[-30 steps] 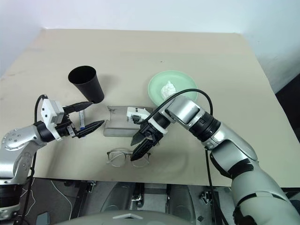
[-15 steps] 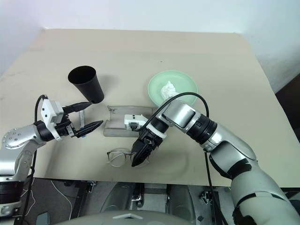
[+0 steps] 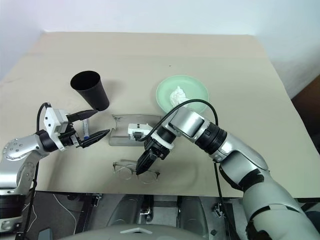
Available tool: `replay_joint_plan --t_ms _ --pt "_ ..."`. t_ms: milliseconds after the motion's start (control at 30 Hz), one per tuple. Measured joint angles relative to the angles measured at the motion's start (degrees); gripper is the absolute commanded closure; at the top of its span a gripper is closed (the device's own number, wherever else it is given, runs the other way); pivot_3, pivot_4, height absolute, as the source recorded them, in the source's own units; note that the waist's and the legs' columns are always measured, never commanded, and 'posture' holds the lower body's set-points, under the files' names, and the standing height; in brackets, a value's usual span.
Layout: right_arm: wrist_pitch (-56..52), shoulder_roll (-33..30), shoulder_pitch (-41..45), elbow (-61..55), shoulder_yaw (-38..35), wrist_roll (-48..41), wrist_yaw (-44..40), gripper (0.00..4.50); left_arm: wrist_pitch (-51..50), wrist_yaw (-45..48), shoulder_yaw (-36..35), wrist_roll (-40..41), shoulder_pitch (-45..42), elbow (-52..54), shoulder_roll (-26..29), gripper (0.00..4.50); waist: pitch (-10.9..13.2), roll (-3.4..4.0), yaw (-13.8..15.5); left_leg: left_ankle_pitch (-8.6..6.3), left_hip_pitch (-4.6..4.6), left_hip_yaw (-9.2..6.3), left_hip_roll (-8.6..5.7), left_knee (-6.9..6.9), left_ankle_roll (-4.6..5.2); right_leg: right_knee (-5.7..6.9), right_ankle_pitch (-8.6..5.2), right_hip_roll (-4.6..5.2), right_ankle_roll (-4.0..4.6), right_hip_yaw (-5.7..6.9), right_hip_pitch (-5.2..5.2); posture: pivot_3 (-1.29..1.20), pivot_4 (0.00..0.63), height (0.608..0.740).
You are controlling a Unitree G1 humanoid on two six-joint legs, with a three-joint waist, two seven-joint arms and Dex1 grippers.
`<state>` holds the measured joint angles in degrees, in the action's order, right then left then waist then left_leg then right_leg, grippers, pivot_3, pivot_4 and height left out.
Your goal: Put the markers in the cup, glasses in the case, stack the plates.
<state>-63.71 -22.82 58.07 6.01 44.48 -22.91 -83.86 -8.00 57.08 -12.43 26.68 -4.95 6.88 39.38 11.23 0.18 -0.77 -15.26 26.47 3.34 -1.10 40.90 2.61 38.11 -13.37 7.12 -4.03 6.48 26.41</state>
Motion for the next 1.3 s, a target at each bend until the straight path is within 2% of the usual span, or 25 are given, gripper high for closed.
replay_joint_plan --t_ms 300,400,533,667,800,1000,1100,1300 --pt "0.18 0.28 0.58 1.80 -0.98 -0.13 0.54 4.48 -0.54 -1.08 0.07 -0.02 -0.09 0.52 0.01 0.00 0.01 0.02 -0.02 0.01 0.02 -0.01 0.02 0.00 -0.01 0.00 0.05 -0.01 0.00 0.00 0.03 0.00 0.150 0.681" --pt "0.13 -0.83 1.42 2.72 -5.11 -2.21 -0.70 4.48 -0.80 -1.34 -0.05 0.08 -0.07 1.24 0.03 0.00 0.04 0.05 0.12 0.01 0.10 -0.02 0.01 0.00 -0.02 0.00 0.05 -0.01 0.00 0.01 0.11 0.00 0.150 0.681" --pt "0.67 -3.09 7.57 2.63 -14.75 -7.07 -4.35 4.48 -1.75 -2.09 -1.06 0.22 0.34 1.84 0.65 0.00 0.05 0.04 0.09 0.00 0.16 0.01 0.00 -0.12 -0.01 -0.07 0.06 0.01 -0.01 0.02 0.19 0.00 0.150 0.681" --pt "6.06 -3.02 11.17 6.34 -17.98 -6.44 -5.20 4.48 -1.75 -2.40 -3.21 0.32 2.27 2.31 1.23 0.00 0.04 0.02 0.00 0.00 0.09 0.10 -0.01 -0.39 -0.02 -0.14 0.06 0.05 -0.02 0.02 0.23 0.00 0.150 0.681" --pt "14.80 -0.95 14.13 15.88 -17.79 -2.11 -6.43 4.48 -1.77 -2.63 -5.18 0.37 4.86 2.72 1.27 0.00 0.05 0.04 -0.09 0.01 0.12 0.21 -0.01 -0.43 -0.03 -0.13 0.07 0.07 -0.02 0.02 0.29 0.00 0.150 0.681" --pt "33.17 4.45 19.24 34.63 -14.71 6.95 -8.11 4.48 -1.75 -3.22 -9.69 1.26 10.91 4.97 1.28 0.00 0.04 0.02 -0.27 0.05 0.06 0.35 -0.03 -0.68 -0.08 -0.13 0.07 0.10 -0.03 0.02 0.35 0.00 0.150 0.681" --pt "41.05 6.94 19.86 41.63 -13.03 10.42 -8.22 4.48 -1.71 -3.47 -11.39 1.32 14.03 5.46 1.23 0.00 0.04 0.01 -0.17 0.25 0.10 0.42 -0.03 -0.80 -0.41 -0.11 0.07 0.13 -0.03 0.03 0.32 0.00 0.150 0.681" --pt "49.61 10.36 20.19 48.95 -8.79 15.73 -8.24 4.48 -1.62 -4.71 -12.81 1.48 16.71 8.09 0.64 0.00 0.05 0.01 -0.28 0.25 0.07 0.51 -0.03 -0.82 -0.41 -0.11 0.06 0.16 -0.03 0.03 0.35 0.00 0.150 0.681"
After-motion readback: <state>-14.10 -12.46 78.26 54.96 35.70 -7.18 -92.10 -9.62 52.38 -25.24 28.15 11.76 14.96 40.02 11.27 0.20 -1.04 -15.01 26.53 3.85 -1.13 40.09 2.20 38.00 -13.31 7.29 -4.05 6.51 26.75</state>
